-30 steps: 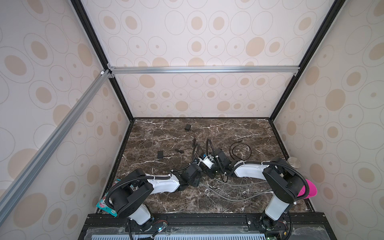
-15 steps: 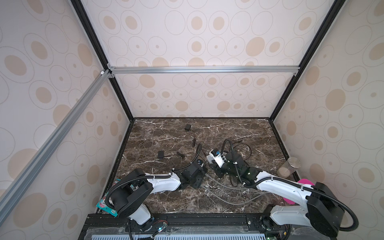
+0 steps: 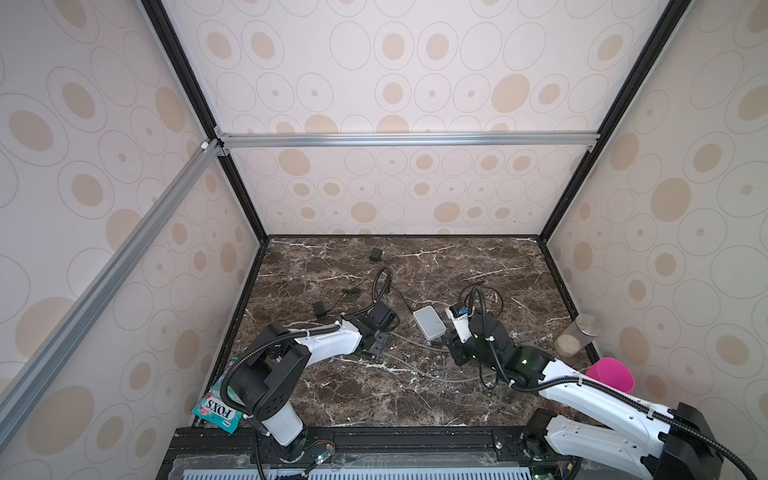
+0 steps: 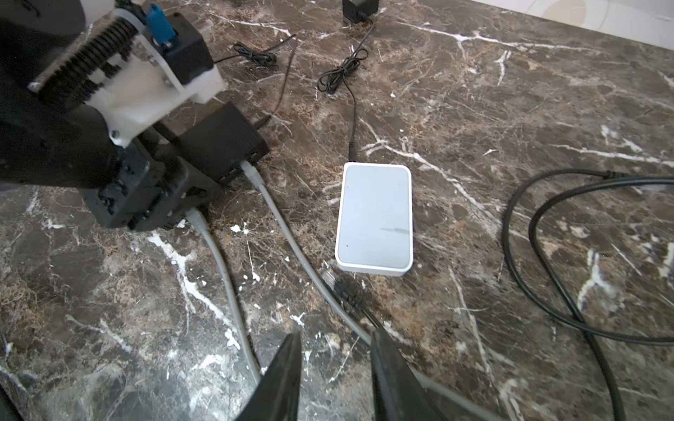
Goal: Insert the plug into the switch port
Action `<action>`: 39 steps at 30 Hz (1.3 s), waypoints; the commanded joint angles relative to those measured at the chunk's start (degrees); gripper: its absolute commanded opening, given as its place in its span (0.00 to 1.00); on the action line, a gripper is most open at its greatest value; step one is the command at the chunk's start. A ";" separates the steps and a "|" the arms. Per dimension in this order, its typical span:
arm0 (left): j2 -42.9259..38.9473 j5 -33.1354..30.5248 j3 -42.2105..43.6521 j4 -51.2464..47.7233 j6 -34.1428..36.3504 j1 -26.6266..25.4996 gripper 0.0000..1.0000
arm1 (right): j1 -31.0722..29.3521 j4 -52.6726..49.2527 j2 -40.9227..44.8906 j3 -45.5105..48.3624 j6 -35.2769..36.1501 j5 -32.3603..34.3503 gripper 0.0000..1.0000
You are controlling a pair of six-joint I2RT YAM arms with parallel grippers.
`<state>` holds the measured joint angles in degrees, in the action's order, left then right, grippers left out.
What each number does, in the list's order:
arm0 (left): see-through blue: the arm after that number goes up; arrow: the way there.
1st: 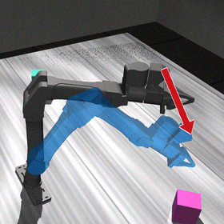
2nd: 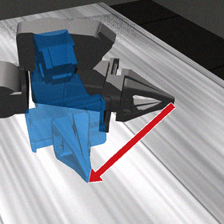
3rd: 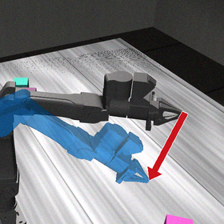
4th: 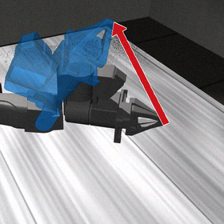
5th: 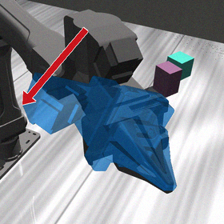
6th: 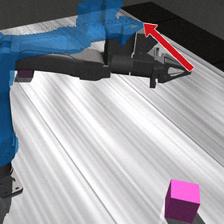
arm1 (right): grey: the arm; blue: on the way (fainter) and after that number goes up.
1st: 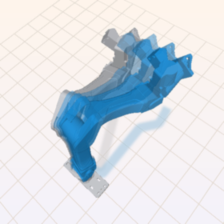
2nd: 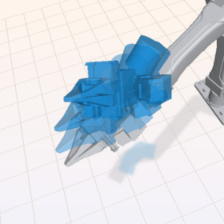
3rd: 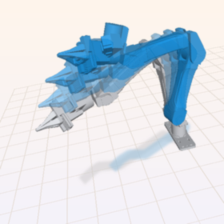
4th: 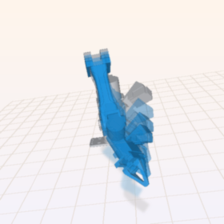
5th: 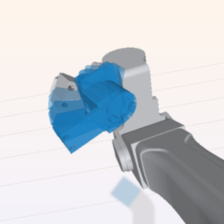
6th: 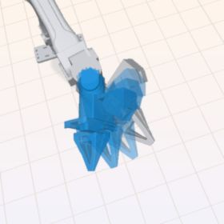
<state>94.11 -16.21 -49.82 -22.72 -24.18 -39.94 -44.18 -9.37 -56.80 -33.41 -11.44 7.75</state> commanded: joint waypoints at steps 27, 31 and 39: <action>3.37 -4.93 -9.77 -14.34 14.28 3.91 0.98 | -0.12 -23.20 12.29 -5.09 -9.15 2.60 0.40; -3.06 -5.04 -15.80 -16.70 11.63 3.94 0.99 | -0.26 -24.36 14.86 -4.48 -10.82 0.73 0.41; -22.73 9.38 -13.15 -4.97 9.22 3.96 0.98 | -0.21 -21.26 13.15 -2.73 -21.47 -1.57 0.41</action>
<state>77.73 -13.80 -66.46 -33.15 -12.75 -36.32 -44.18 -31.20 -42.78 -36.95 -26.11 7.07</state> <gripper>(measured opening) 0.984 0.414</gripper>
